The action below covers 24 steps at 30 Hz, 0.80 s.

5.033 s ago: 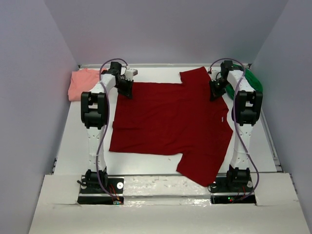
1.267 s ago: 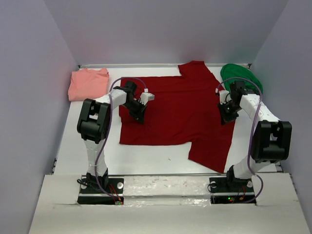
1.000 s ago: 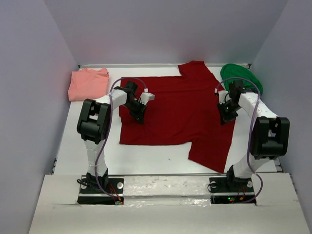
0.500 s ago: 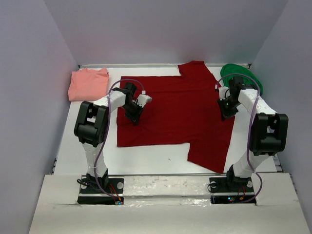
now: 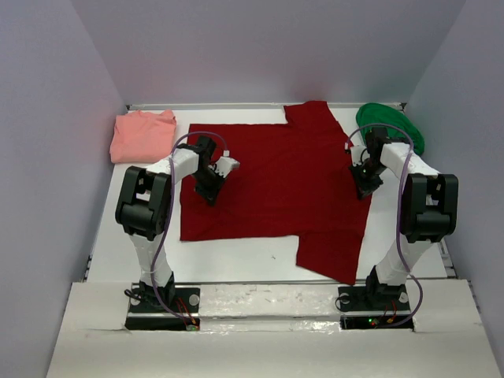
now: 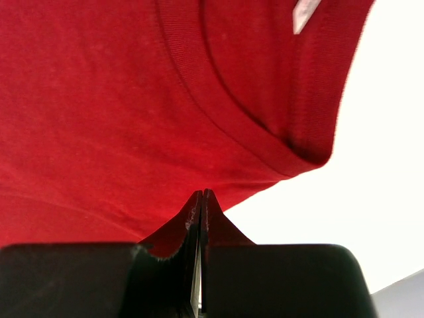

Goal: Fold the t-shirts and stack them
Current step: Flatten out the tshirt

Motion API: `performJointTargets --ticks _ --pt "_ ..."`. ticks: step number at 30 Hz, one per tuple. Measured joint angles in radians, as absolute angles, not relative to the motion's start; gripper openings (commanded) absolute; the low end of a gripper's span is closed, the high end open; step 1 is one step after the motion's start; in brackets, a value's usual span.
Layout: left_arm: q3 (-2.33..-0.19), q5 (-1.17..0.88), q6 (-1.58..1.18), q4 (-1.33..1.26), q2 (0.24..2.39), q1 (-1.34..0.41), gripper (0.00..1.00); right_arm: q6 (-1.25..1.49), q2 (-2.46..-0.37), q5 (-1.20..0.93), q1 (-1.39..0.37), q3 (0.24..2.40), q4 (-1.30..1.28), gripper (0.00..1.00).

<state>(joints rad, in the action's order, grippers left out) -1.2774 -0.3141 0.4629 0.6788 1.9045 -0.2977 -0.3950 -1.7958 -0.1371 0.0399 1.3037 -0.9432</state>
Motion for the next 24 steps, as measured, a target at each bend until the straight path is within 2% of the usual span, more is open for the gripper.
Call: performJointTargets --ticks 13,21,24 --pt "-1.268 -0.292 0.464 0.689 1.897 -0.281 0.00 -0.397 -1.803 -0.139 0.040 1.322 -0.934 0.00" --pt "-1.268 -0.295 0.467 0.690 1.897 -0.279 0.00 -0.371 -2.015 -0.236 0.040 1.616 -0.935 0.00" --pt "-1.267 -0.295 0.467 0.690 1.897 -0.279 0.00 -0.367 -2.077 -0.250 0.038 1.654 -0.942 0.00"
